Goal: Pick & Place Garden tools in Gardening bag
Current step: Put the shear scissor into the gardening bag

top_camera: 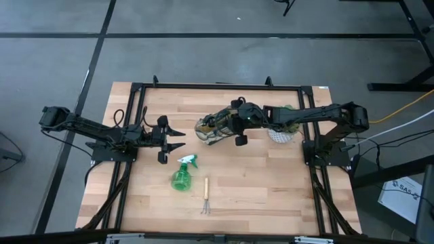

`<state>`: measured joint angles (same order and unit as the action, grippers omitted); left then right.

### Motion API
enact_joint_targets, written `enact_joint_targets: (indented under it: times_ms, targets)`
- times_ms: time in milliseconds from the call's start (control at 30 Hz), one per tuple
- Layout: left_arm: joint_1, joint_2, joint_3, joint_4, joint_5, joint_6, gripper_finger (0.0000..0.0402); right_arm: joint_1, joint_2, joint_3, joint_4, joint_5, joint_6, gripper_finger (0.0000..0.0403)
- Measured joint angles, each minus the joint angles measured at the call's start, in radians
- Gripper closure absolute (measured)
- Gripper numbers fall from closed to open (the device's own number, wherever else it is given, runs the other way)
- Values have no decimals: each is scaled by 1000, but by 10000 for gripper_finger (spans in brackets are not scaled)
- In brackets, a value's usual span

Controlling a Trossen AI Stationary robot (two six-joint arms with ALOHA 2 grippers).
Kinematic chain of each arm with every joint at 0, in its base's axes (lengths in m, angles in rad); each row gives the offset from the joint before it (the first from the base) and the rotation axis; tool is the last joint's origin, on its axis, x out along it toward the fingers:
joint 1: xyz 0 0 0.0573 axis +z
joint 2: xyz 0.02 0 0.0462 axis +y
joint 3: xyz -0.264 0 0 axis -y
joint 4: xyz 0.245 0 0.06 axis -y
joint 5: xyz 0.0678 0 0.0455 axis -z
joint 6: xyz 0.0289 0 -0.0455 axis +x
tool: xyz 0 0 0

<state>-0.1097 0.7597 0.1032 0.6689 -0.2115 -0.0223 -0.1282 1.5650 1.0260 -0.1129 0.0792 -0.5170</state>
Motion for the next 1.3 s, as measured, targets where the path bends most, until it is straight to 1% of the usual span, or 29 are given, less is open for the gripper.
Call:
enact_joint_targets:
  times_ms: [200,267,433,767,1067,1167,1300]
  targets:
    - [0,0,0,-15,0,0,225,-29,8,0,26,6,-22,367]
    - [0,0,0,-15,0,0,226,-29,6,0,36,6,-48,367]
    - [0,0,0,-15,0,0,224,-29,5,0,80,-7,-49,367]
    - [0,0,0,-15,0,0,224,-30,5,0,12,2,-49,367]
    - [0,0,0,-15,0,0,224,-31,5,0,11,3,-41,366]
    - [0,0,0,-15,0,0,225,-31,4,0,12,3,-45,359]
    - [0,0,0,-15,0,0,225,-31,4,0,13,3,-46,333]
